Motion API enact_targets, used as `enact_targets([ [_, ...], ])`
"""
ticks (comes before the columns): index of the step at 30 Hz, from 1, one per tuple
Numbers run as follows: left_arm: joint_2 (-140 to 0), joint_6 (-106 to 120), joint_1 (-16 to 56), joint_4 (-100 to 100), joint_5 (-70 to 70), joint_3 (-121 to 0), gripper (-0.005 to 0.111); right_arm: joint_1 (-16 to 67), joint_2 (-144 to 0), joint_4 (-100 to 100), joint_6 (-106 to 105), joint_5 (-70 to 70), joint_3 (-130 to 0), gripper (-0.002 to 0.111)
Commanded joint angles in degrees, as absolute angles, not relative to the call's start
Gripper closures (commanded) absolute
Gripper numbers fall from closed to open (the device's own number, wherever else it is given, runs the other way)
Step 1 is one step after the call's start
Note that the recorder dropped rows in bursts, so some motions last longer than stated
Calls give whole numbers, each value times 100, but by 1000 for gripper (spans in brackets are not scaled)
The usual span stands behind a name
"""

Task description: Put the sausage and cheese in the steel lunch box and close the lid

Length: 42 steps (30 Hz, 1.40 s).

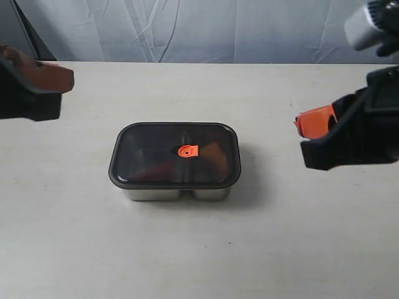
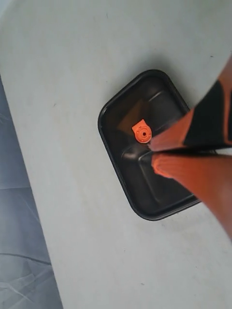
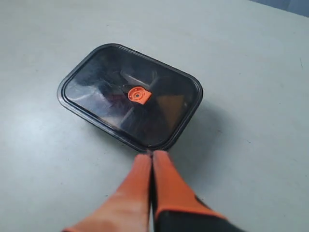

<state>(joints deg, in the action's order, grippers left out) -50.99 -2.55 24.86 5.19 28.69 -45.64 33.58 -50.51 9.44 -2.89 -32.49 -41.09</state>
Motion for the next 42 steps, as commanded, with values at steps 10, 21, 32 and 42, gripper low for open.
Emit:
enact_targets([
  [10, -4256, -263, 2524, 654, 2727, -4203, 107, 3327, -4362, 969, -279, -3308, -3887, 109],
  [21, -4256, -252, 2524, 654, 2725, -4203, 107, 3166, -4313, 1060, -286, -3318, -3887, 109],
  [32, -4256, -252, 2524, 633, 2725, -4203, 107, 2549, -3900, 1386, -286, -3131, -3869, 109],
  [42, -4256, -252, 2524, 633, 2725, -4203, 107, 1931, -2186, 1412, -286, -3063, -3869, 109],
])
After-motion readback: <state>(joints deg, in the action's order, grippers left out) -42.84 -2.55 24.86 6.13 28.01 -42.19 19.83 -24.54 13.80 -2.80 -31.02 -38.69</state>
